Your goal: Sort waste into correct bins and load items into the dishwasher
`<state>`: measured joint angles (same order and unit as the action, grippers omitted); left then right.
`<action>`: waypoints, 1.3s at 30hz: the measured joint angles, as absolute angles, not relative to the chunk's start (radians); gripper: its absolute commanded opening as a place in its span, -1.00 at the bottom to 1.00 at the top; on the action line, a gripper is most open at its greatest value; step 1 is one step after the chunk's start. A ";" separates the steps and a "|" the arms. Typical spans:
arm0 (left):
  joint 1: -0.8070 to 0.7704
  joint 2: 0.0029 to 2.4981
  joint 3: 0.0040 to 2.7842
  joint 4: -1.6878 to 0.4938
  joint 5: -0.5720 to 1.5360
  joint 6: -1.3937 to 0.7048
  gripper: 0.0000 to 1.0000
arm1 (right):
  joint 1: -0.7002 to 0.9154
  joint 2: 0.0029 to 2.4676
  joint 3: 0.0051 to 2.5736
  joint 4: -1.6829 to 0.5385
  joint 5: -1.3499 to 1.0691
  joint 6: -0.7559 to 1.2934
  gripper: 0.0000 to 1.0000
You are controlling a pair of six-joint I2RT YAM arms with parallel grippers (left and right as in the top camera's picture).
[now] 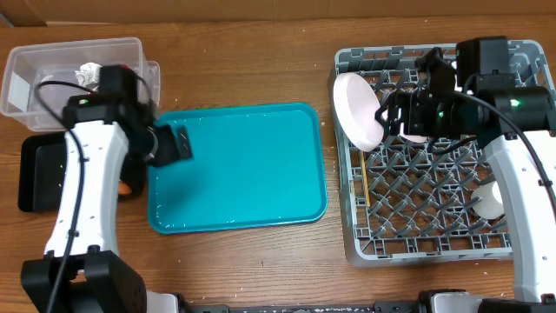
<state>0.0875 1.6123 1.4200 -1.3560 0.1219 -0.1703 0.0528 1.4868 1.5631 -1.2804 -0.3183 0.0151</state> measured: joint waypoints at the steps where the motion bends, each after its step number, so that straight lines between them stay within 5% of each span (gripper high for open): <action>1: 0.075 1.612 1.420 -1.401 0.124 -0.153 1.00 | 0.053 1.488 1.563 -1.301 -0.299 0.017 0.83; 6: 0.060 1.609 1.419 -1.526 0.128 -0.109 1.00 | 0.043 1.491 1.563 -1.392 -0.225 0.028 0.89; 13: 0.060 1.392 1.317 -1.369 0.127 -0.097 1.00 | 0.040 1.412 1.496 -1.316 -0.194 0.034 1.00; 25: 0.060 0.578 1.009 -1.050 0.127 -0.101 0.99 | 0.040 0.697 1.029 -1.022 -0.165 0.033 1.00; 39: 0.060 0.451 1.000 -1.187 0.127 -0.102 1.00 | 0.040 0.635 0.988 -1.197 -0.152 0.033 1.00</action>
<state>0.0601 0.4515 0.9997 -1.1870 0.1272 -0.1017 0.0399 0.6346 0.9878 -1.1973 -0.1520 0.0334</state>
